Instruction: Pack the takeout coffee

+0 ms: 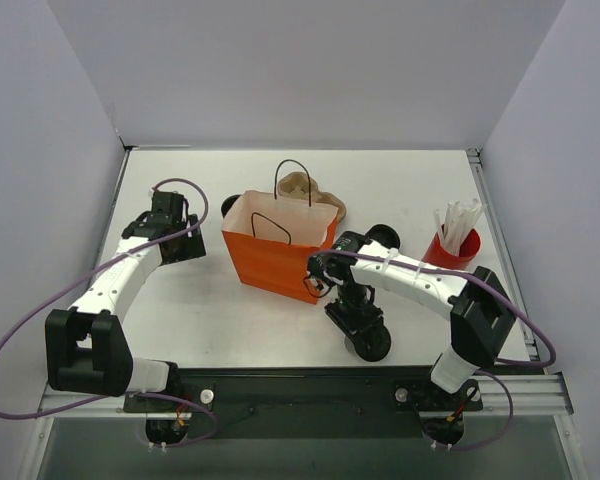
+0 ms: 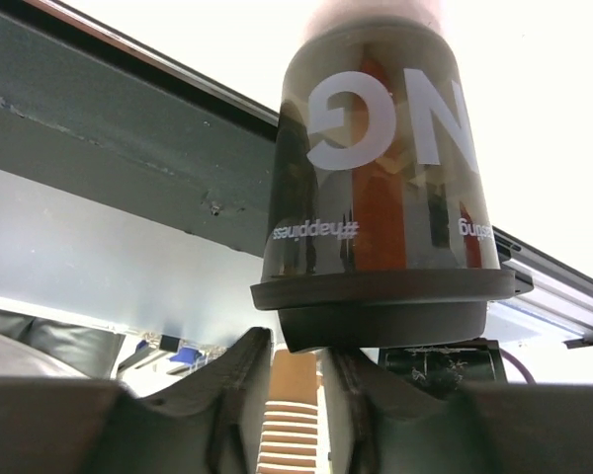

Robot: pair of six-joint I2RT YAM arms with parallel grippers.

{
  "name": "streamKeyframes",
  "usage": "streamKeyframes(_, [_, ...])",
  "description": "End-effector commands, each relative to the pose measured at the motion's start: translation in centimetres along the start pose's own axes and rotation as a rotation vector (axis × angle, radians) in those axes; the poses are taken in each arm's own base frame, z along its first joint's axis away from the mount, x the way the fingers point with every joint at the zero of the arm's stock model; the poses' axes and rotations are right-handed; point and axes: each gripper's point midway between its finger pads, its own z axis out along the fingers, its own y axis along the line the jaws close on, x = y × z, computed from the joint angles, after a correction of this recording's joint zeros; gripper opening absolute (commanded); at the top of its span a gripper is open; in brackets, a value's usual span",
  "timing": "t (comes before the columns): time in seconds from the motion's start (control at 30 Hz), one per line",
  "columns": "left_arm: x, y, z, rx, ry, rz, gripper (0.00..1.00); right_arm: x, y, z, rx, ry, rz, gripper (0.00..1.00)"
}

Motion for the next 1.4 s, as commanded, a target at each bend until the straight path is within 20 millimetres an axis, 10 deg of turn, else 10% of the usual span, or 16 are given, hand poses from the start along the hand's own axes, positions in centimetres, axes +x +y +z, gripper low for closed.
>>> streamKeyframes(0.0, [-2.1, -0.3, -1.0, 0.006, -0.087, -0.001, 0.89, 5.5, -1.9, -2.5, 0.123, 0.228, 0.074, 0.31])
streamKeyframes(0.9, [-2.4, -1.3, -1.4, -0.005, -0.091, 0.028, 0.9, 1.6, -3.6, -5.2, 0.226, 0.034, 0.13, 0.33])
streamKeyframes(1.37, [-5.2, -3.0, -3.6, 0.043, -0.014, -0.028, 0.97, 0.7, -4.3, -6.5, 0.217, -0.274, 0.357, 0.73])
